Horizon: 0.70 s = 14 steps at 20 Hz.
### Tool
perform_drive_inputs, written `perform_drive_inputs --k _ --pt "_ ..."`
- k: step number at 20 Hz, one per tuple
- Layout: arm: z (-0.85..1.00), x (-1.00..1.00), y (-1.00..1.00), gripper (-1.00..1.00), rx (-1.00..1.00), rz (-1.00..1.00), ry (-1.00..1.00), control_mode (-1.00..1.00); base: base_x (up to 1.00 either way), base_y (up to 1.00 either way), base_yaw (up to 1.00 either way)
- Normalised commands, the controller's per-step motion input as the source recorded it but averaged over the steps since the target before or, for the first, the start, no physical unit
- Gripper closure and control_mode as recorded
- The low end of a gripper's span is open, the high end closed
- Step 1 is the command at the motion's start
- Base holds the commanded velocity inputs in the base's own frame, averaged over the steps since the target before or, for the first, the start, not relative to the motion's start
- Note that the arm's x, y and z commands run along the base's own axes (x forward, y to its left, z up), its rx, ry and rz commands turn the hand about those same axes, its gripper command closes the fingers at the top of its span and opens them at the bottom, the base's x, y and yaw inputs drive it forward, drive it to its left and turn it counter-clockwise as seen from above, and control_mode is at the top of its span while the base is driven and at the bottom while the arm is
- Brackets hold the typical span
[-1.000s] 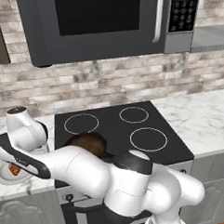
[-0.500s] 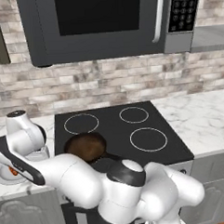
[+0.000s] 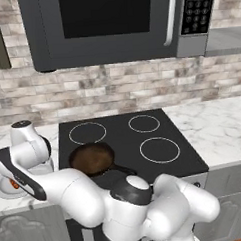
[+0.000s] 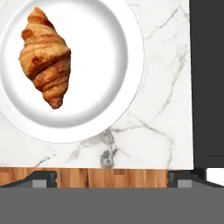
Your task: Pick the croissant and place it on the pan. Then turn on the stove to warm the croissant.
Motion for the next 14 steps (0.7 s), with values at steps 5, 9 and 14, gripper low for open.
perform_drive_inputs --k 5,9,14 --pt "-0.08 0.25 0.17 -1.0 0.01 0.0 0.0 -1.0 0.0 0.0 0.0" --pt "-0.14 0.21 0.29 -1.0 0.0 0.0 0.0 -1.0 0.0 0.0 0.0" --pt "-0.16 0.22 0.34 -1.0 0.0 0.0 0.0 -1.0 0.0 0.0 0.0"
